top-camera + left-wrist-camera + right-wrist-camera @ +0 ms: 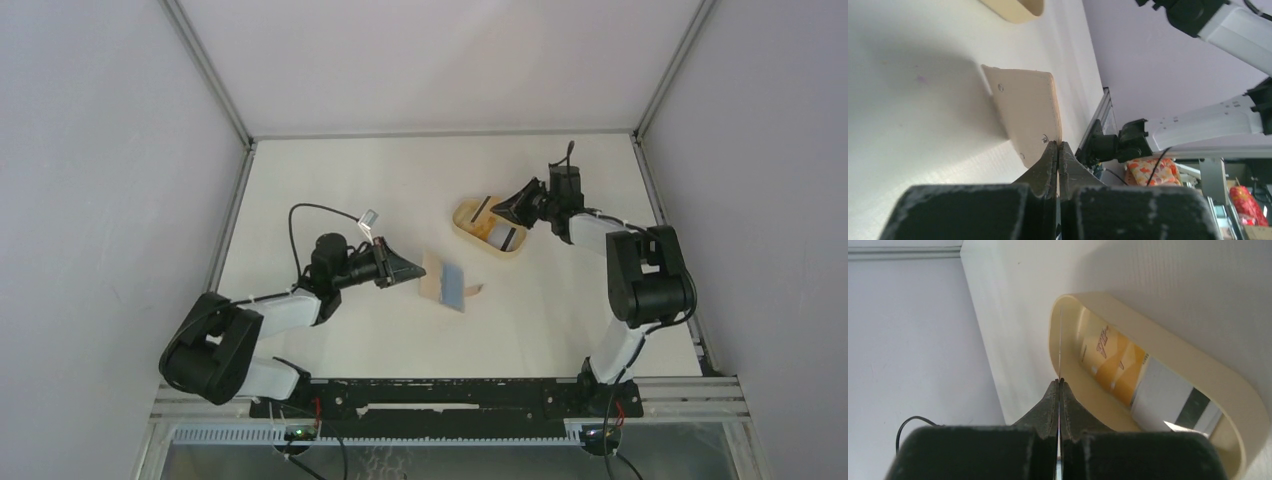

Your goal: Take the credit cards out of the card holder

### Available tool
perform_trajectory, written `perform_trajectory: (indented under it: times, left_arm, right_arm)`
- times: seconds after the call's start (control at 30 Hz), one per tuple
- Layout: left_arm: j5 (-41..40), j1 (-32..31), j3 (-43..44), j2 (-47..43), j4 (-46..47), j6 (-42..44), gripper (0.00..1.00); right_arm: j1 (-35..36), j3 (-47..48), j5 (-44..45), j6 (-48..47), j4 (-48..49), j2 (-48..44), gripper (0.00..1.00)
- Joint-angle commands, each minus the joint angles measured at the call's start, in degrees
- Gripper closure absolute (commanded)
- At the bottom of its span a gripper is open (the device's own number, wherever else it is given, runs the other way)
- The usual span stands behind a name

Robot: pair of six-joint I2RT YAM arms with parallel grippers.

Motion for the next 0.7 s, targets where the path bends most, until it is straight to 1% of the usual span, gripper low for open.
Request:
perform_trajectory:
  times: [0.0, 0.17, 0.23, 0.37, 0.67]
  left_arm:
    - [-2.68, -0.25, -1.2, 3.29, 5.12, 2.06, 1.0]
    - [-3.3, -0.25, -2.72, 5.55, 5.52, 3.52, 1.0]
    - [-3.43, -0.25, -2.85, 6.57, 4.29, 5.11, 1.0]
    - [-4.49, -0.43, -3.14, 8.56, 1.84, 7.9, 1.0]
    - [-6.44, -0.52, -3.01, 11.97, 0.61, 10.74, 1.0]
  right_arm:
    - [1.36, 4.85, 1.38, -1.66, -1.93, 3.16, 1.0]
    - [1.55, 5.09, 1.23, -0.75, -0.12, 6.05, 1.0]
    - [1.4, 5.08, 0.68, -0.32, 0.44, 6.74, 1.0]
    - [1.53, 5.69, 0.68, -0.8, -0.33, 7.69, 1.0]
    - [1.6, 8.05, -0.44, -0.98, -1.15, 10.42, 1.0]
